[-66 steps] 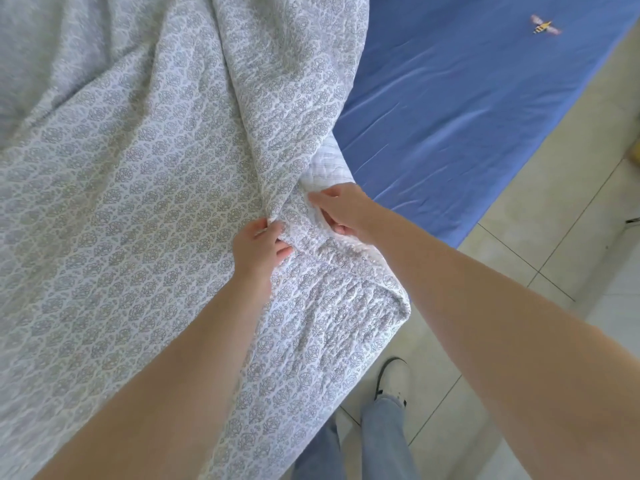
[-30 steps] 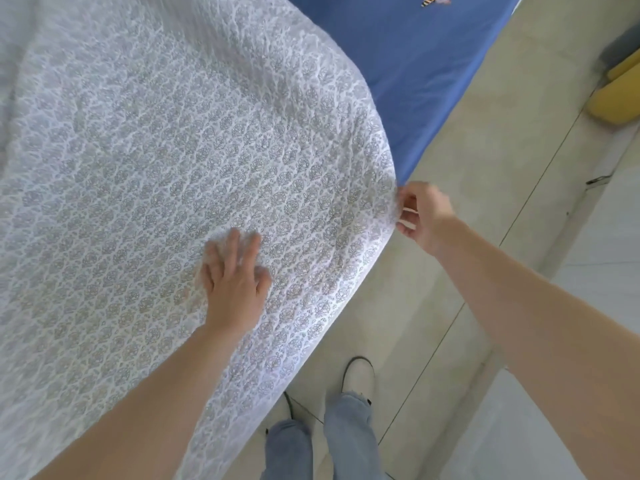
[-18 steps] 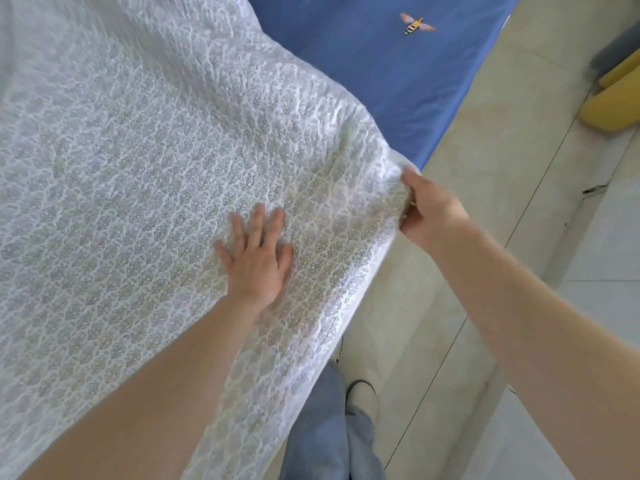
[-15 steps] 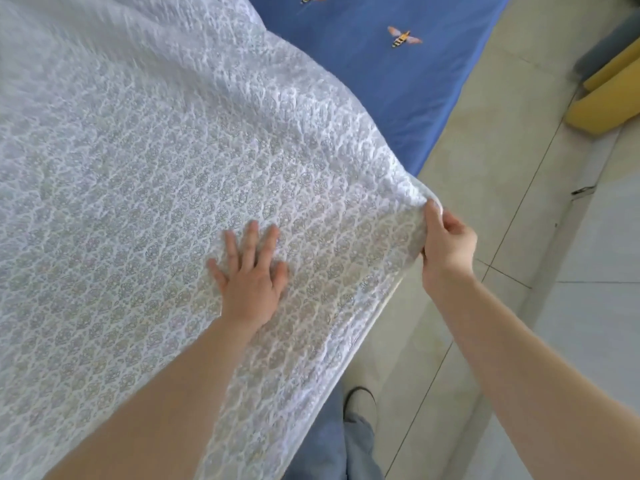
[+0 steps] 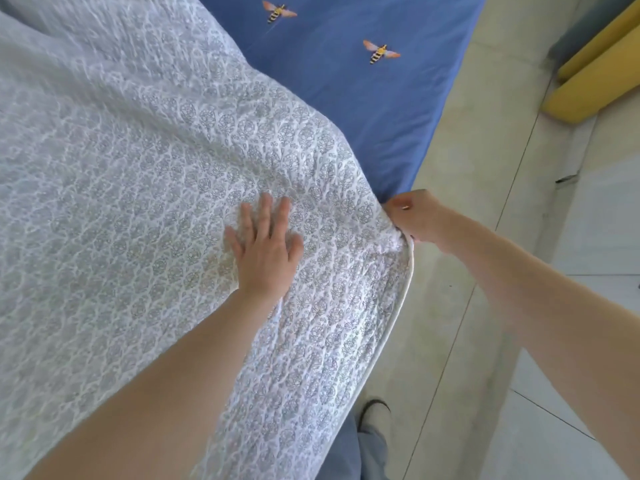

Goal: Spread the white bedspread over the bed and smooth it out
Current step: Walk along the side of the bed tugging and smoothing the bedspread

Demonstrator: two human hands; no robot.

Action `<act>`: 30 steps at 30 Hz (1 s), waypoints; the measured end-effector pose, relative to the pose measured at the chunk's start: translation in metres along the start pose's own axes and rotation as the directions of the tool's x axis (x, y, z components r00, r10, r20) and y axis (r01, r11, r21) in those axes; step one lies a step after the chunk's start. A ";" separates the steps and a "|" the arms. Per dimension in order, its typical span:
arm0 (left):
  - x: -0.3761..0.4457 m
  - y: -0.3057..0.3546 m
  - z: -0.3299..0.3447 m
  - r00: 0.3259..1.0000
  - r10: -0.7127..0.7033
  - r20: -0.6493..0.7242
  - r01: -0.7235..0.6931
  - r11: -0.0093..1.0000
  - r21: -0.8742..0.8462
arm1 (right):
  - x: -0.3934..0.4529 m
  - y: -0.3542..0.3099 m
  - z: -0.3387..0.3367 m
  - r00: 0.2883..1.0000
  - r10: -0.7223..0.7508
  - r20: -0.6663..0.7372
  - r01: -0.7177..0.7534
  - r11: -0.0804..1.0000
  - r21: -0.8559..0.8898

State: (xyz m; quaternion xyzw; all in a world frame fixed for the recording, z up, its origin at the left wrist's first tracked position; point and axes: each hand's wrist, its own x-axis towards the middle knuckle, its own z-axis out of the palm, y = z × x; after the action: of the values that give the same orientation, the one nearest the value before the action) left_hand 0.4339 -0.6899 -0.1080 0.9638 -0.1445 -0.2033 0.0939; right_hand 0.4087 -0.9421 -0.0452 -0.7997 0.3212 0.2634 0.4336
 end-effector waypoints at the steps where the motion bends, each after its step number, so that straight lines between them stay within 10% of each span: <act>1: 0.004 0.003 0.002 1.000 -0.008 -0.001 0.008 1.000 0.002 | -0.001 0.001 -0.001 0.998 -0.064 -0.017 0.063 0.997 -0.039; 4: 0.006 0.004 0.012 0.998 -0.021 -0.054 0.023 0.999 0.035 | 0.005 0.009 -0.012 0.952 -0.150 -0.268 0.169 0.984 0.049; 7: 0.006 0.002 0.016 0.997 -0.015 -0.077 0.019 0.999 0.047 | 0.021 0.042 -0.023 0.845 0.178 -0.504 0.078 0.892 0.446; 10: 0.005 0.002 0.018 0.995 -0.014 -0.095 0.021 0.997 0.074 | 0.018 0.068 -0.004 0.834 0.420 -0.359 -0.099 0.753 0.650; 14: 0.004 0.003 0.021 0.993 -0.005 -0.122 0.015 0.996 0.084 | 0.029 0.048 -0.011 0.917 0.350 -0.190 -0.081 0.631 0.771; 17: 0.005 0.004 0.020 0.992 -0.014 -0.123 0.025 0.996 0.089 | 0.043 0.018 -0.035 0.957 0.257 -0.137 -0.135 0.809 0.572; 21: 0.004 0.004 0.020 0.993 -0.031 -0.117 0.043 0.993 0.109 | 0.041 -0.007 -0.058 0.922 0.215 0.322 -0.339 0.851 0.402; 24: 0.004 0.006 0.020 0.992 -0.034 -0.122 0.047 0.993 0.106 | 0.052 0.012 -0.079 0.987 0.157 -0.028 -0.074 0.606 0.792; 26: 0.003 0.006 0.020 0.992 -0.043 -0.122 0.056 0.993 0.105 | 0.054 0.040 -0.073 0.907 0.312 -0.282 0.076 0.538 0.840; 30: 0.002 0.007 0.019 0.993 -0.057 -0.102 0.068 0.992 0.110 | 0.052 0.054 -0.053 0.918 0.396 -0.022 -0.142 0.382 0.913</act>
State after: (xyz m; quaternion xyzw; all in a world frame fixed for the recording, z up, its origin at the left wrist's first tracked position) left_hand 0.4264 -0.6992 -0.1238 0.9805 -0.1206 -0.1500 0.0396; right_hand 0.4104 -1.0254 -0.0847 -0.4063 0.5867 0.0217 0.7002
